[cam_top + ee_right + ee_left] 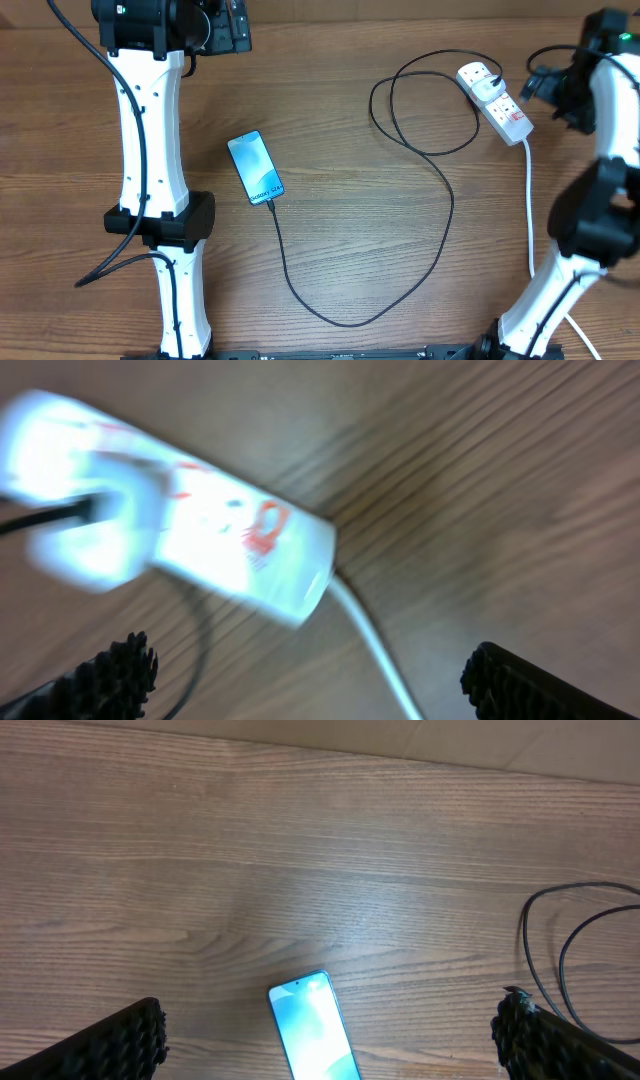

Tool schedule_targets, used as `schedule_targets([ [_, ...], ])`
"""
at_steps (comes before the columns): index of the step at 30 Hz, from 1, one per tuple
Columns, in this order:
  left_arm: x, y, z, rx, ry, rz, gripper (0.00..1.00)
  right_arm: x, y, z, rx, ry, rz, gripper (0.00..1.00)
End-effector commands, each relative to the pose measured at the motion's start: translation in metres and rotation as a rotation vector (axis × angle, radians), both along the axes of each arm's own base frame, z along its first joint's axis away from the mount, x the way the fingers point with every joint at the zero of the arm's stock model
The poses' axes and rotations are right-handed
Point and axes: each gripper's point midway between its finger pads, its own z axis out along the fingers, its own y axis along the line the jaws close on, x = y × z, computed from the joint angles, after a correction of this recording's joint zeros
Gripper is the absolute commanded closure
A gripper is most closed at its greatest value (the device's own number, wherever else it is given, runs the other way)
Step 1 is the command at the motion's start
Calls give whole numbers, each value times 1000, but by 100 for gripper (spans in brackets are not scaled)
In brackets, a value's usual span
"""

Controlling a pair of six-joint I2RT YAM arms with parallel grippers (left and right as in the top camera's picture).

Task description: Plug charger to phone and switch on socket

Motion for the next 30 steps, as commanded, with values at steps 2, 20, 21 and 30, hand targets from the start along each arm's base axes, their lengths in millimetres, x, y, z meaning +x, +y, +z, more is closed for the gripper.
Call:
schedule_targets([
  [2,0,1,1,0,-3,-9,0,-19,41,148,-49,-313,81,0],
  [20,0,1,2,0,-4,-9,0,-166,162,260,141,-479,325,0],
  [21,0,1,1,0,-3,-9,0,-170,168,259,173,-473,338,0],
  [30,0,1,1,0,-3,-9,0,-176,177,256,228,-449,357,0],
])
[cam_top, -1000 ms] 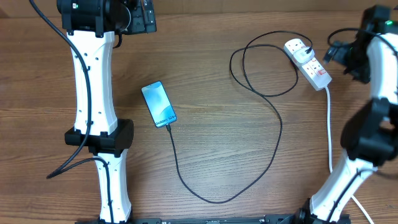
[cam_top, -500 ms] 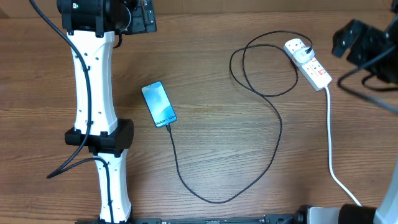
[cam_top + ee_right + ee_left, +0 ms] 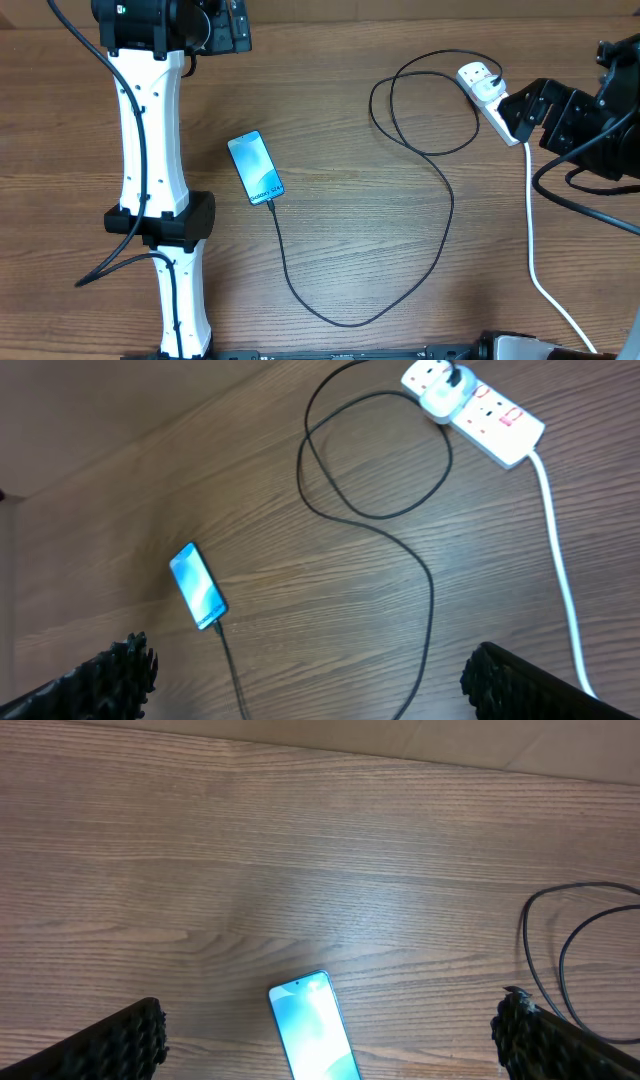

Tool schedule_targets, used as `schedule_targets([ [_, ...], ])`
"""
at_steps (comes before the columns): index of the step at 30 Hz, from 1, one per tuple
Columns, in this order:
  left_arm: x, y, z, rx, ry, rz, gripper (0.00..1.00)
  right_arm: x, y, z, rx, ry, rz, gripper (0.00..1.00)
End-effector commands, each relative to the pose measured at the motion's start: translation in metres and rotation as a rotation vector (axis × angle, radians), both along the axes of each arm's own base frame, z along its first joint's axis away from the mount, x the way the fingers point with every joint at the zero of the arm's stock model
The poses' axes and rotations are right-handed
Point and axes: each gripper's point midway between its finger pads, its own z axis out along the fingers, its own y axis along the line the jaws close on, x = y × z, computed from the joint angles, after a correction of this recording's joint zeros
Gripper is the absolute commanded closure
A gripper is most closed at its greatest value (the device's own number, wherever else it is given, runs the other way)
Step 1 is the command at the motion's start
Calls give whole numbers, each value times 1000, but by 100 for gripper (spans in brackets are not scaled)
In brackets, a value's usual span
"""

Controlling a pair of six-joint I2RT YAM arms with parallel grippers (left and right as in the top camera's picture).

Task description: Plug charger to phone and switch on socket

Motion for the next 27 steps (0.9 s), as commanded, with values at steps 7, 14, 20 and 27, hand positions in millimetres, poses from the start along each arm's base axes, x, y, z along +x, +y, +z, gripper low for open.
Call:
schedule_targets([
  [7,0,1,2,0,-4,-9,1,0,6,6,3,-37,47,0],
  [14,0,1,2,-1,-4,-9,0,2,6,7,-38,-59,98,0],
  [20,0,1,2,-1,-4,-9,1,11,5,43,-97,-277,123,0],
  [27,0,1,2,-1,-4,-9,0,12,3,70,-189,-574,133,0],
])
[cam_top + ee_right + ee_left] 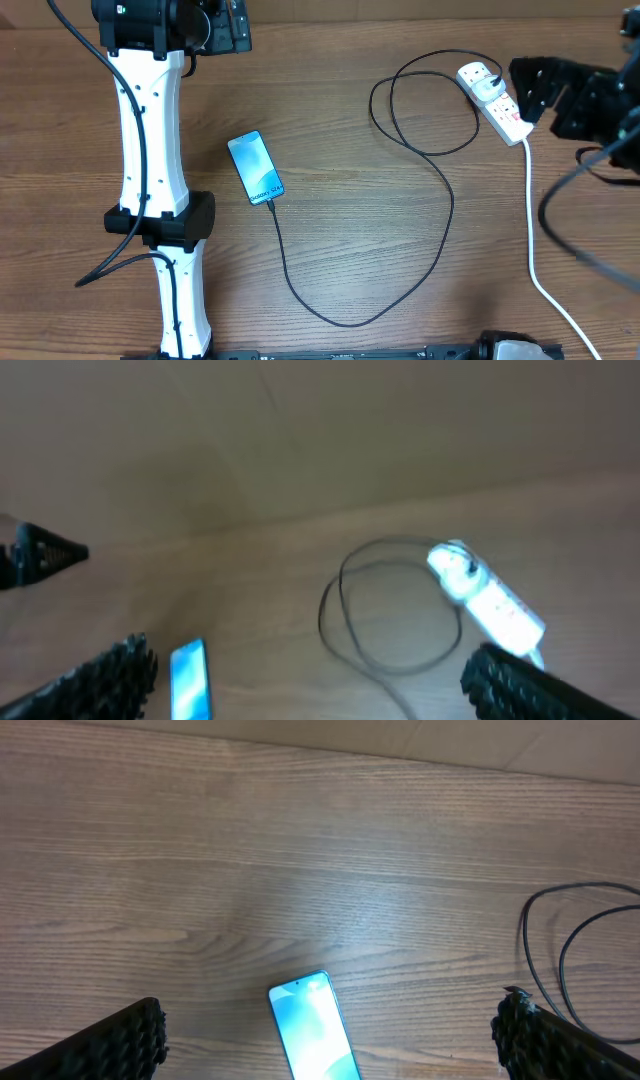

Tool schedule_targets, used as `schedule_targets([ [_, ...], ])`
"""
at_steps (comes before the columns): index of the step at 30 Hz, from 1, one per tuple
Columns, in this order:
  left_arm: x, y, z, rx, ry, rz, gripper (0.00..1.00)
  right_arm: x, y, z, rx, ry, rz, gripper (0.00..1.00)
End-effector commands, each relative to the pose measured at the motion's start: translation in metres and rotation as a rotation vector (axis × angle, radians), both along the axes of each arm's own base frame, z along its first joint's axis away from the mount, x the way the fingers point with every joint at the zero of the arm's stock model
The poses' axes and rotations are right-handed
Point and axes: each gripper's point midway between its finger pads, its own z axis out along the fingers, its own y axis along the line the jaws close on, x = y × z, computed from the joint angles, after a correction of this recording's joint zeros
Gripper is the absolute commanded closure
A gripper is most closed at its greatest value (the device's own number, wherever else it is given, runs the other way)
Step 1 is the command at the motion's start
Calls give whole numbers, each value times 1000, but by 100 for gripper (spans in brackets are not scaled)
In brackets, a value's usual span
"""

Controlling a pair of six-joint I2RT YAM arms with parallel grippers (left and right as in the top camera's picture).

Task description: Plug charger to phone and switch on socket

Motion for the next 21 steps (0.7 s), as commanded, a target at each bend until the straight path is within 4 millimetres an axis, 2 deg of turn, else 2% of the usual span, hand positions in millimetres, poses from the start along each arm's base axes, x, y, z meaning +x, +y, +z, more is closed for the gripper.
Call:
schedule_targets([
  [1,0,1,2,0,-4,-9,0,-15,2,2,-72,-121,25,0],
  [5,0,1,2,0,-4,-9,1,-25,3,-8,-129,-280,35,0],
  [9,0,1,2,0,-4,-9,0,-38,4,-33,-144,-415,28,0],
  [21,0,1,2,0,-4,-9,1,-66,16,-163,-154,-637,63,0],
])
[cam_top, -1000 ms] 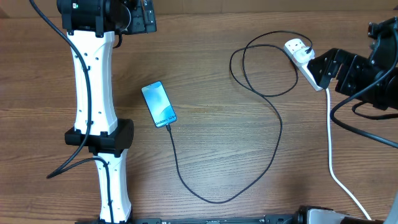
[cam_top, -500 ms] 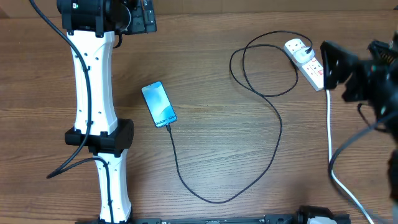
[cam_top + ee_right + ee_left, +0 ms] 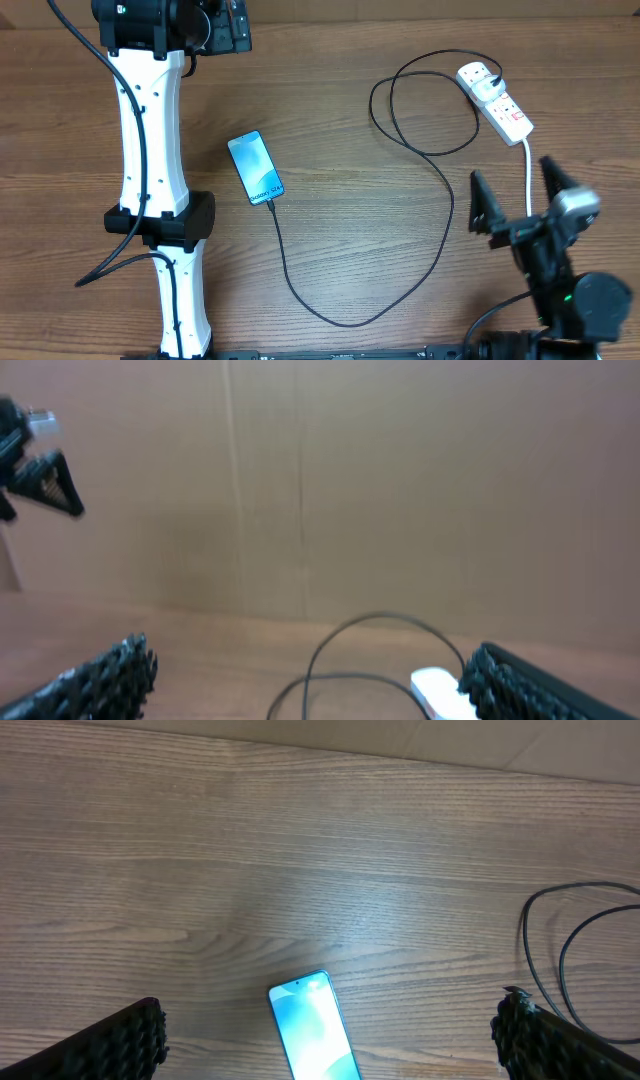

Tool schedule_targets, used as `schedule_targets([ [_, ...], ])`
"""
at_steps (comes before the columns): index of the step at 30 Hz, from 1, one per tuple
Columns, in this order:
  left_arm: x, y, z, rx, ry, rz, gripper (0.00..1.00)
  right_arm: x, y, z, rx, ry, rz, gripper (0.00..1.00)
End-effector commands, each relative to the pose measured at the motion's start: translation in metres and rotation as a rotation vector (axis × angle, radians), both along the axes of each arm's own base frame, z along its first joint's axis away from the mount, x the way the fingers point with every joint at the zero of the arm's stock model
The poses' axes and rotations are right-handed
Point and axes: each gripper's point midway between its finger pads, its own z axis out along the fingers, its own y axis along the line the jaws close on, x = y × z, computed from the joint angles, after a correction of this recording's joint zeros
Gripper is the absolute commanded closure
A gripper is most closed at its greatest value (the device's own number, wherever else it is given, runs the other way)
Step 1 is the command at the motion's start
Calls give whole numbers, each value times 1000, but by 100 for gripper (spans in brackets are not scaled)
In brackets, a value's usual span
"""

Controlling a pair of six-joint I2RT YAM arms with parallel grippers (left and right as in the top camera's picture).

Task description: Plug charger to phone and switch on socket

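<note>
The phone [image 3: 255, 168] lies screen up, lit, left of the table's middle, also in the left wrist view [image 3: 315, 1030]. A black cable [image 3: 440, 215] runs from its lower end in a long loop to a white plug [image 3: 478, 74] seated in the white socket strip [image 3: 503, 105] at the far right. My right gripper [image 3: 515, 200] stands open at the front right, well short of the strip, nothing between its fingers; its own view shows the strip's end [image 3: 435, 690] low down. My left gripper [image 3: 330, 1045] hangs open high above the phone.
A brown cardboard wall [image 3: 400, 480] closes the far side of the wooden table [image 3: 360, 240]. The strip's white lead [image 3: 529, 215] runs toward the front right, beside my right arm. My left arm's white links [image 3: 150, 130] lie along the left side.
My right gripper was at the far right beside the socket strip. It now stands at the front right, facing the back wall. Phone, cable, strip and left arm are unchanged.
My right gripper was first close over the socket strip, open. Then it was higher, with the whole cable and phone in its view, then higher still. Now it is back at the front right. The cable stayed in the phone and the plug in the strip throughout.
</note>
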Motion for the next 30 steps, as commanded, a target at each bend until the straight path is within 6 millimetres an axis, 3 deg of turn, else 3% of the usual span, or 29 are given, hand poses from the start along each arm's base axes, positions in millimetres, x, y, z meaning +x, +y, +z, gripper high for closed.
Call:
schedule_targets([
  [1,0,1,2,-1,-4,-9,0,-6,7,-31,-9,-37,29,0],
  [10,0,1,2,-1,-4,-9,0,-7,7,-90,-1,-58,13,0],
  [16,0,1,2,-1,-4,-9,1,-3,7,-118,2,27,13,0],
  [18,0,1,2,0,-4,-9,1,-2,7,-136,5,105,14,0],
  [30,0,1,2,0,-4,-9,1,-2,8,-137,9,109,18,0],
])
